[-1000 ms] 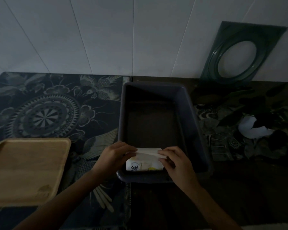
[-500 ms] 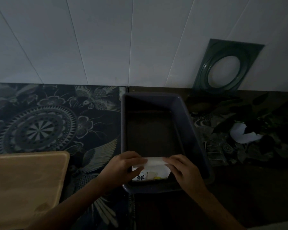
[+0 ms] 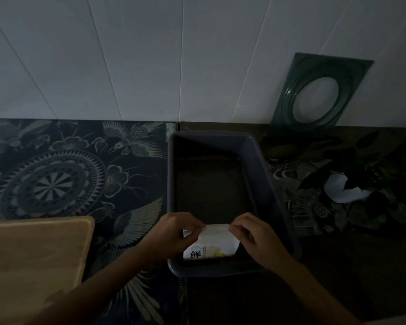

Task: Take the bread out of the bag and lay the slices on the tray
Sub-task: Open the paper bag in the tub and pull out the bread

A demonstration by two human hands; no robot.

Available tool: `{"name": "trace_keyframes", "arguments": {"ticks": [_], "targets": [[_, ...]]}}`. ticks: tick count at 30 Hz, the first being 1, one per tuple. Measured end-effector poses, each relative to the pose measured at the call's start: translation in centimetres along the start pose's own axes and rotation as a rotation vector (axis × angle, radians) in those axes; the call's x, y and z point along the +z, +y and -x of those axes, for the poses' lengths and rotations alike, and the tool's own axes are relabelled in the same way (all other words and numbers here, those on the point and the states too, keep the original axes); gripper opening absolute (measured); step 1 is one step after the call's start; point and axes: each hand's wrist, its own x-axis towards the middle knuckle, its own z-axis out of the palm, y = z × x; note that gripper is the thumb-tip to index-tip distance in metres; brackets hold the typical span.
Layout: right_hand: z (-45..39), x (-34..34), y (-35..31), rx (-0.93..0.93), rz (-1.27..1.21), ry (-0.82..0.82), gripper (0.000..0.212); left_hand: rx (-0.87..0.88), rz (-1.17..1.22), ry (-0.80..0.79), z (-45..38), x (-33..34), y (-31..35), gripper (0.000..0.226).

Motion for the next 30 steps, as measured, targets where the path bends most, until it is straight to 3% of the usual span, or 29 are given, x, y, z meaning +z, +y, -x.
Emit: {"name": "trace_keyframes", "arguments": {"ticks": [8, 14, 20, 30], "targets": [[-1.5, -0.4, -1.1, -0.021, 0.106, -0.014, 0.023, -0.090, 0.002, -0.183, -2.4, -0.1, 1.1, 0.032], [-1.2, 0.0, -3.1, -0.210, 0.203, 0.110, 0.030, -0.155, 0.062, -0.144, -2.8, 0.2, 1.0, 0.016], [-0.8, 1.3, -4.0, -0.174, 0.277, 0.079, 0.029, -0.244, 0.090, -0.120, -3.6, 0.2, 1.5, 0.023], [0.0, 1.6, -3.9, -0.336, 0.327, 0.093, 0.007, -0.262, 0.084, -0.169, -3.7, 0.1, 1.4, 0.016]]}}
